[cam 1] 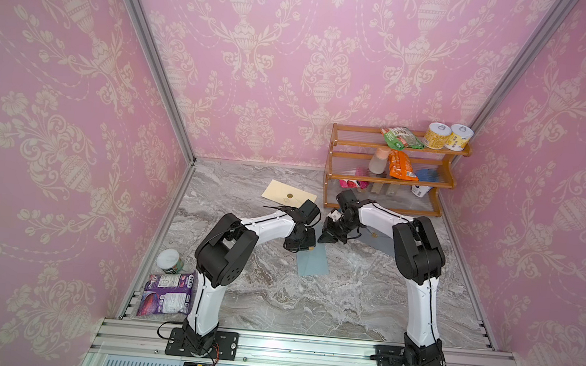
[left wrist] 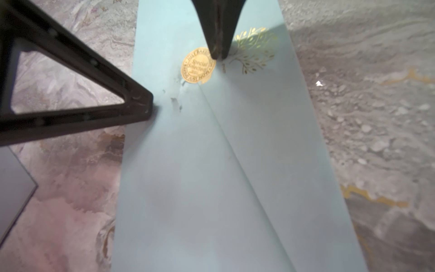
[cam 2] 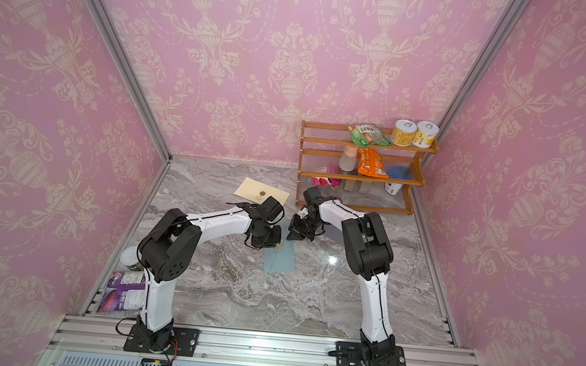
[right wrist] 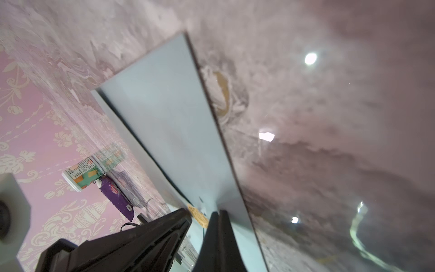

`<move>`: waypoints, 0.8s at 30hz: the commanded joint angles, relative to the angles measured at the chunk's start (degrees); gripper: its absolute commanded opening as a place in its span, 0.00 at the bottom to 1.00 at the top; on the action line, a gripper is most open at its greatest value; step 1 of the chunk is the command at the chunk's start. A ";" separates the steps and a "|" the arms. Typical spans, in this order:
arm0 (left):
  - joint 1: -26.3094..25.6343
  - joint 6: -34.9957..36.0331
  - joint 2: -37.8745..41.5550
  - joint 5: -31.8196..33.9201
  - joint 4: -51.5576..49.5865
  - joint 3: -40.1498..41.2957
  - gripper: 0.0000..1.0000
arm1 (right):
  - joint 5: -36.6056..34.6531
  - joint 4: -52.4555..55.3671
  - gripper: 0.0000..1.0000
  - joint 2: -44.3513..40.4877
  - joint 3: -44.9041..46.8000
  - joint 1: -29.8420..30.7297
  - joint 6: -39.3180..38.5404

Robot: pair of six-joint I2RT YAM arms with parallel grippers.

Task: Fold the letter paper in half and place it into the envelope
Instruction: Fold the envelope flap on the envelope.

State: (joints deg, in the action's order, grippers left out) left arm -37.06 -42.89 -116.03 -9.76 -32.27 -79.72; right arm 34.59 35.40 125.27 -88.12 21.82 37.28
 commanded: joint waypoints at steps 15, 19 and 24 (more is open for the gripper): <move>-0.58 -0.52 -11.59 -0.08 -4.81 -3.73 0.00 | -8.42 3.36 0.00 5.42 3.74 -1.26 0.52; 1.65 -1.01 -7.90 2.72 -3.95 1.77 0.00 | -8.50 3.45 0.00 5.35 3.58 -1.26 0.60; 3.31 0.10 -3.17 7.69 -5.31 6.99 0.00 | -8.75 4.25 0.00 5.72 2.43 -1.26 -0.04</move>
State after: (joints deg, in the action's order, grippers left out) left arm -35.73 -42.94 -116.57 -11.77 -27.94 -78.78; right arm 36.27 35.18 125.56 -87.92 20.99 37.32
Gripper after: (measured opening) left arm 0.038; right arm 0.033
